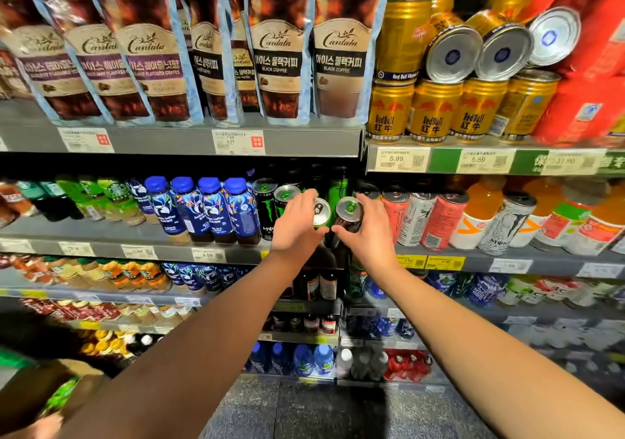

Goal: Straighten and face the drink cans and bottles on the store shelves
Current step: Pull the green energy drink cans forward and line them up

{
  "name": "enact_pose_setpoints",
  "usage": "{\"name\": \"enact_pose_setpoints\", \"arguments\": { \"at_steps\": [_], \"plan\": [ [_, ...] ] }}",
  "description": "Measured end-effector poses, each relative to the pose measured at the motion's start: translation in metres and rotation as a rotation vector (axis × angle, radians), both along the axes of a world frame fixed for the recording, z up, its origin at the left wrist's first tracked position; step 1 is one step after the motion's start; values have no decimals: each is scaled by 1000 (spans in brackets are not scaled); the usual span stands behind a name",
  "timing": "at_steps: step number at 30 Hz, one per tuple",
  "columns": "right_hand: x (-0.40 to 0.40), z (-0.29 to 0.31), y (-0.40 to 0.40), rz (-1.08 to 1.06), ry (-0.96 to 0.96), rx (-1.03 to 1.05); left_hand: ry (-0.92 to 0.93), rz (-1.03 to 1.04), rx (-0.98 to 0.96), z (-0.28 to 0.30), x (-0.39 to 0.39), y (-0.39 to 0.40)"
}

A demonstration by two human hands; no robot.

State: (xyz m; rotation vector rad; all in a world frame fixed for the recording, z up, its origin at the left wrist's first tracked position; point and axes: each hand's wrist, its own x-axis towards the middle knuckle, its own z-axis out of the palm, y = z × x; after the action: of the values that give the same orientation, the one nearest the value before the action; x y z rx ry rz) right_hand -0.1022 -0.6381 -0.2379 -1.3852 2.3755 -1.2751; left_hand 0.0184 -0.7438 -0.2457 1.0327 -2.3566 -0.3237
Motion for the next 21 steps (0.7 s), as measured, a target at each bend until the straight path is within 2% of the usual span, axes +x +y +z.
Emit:
{"name": "enact_pose_setpoints", "arguments": {
  "at_steps": [2, 5, 11, 13, 17, 21],
  "plan": [
    [-2, -2, 2, 10, -9, 21, -42, -16, 90, 0, -1, -4],
    [-2, -3, 5, 5, -25, -5, -106, -5, 68, 3, -1, -7],
    [8, -3, 8, 11, -122, -57, -25, 69, 99, 6, 2, 4],
    [7, -4, 9, 7, -138, -74, 75, 53, 116, 3, 7, 8],
    [2, -3, 8, 25, -126, -73, 427, 56, 229, 10, 22, 21],
    [1, 3, 3, 41, -85, -90, 636, 65, 253, 24, 35, 26]
  ]
}}
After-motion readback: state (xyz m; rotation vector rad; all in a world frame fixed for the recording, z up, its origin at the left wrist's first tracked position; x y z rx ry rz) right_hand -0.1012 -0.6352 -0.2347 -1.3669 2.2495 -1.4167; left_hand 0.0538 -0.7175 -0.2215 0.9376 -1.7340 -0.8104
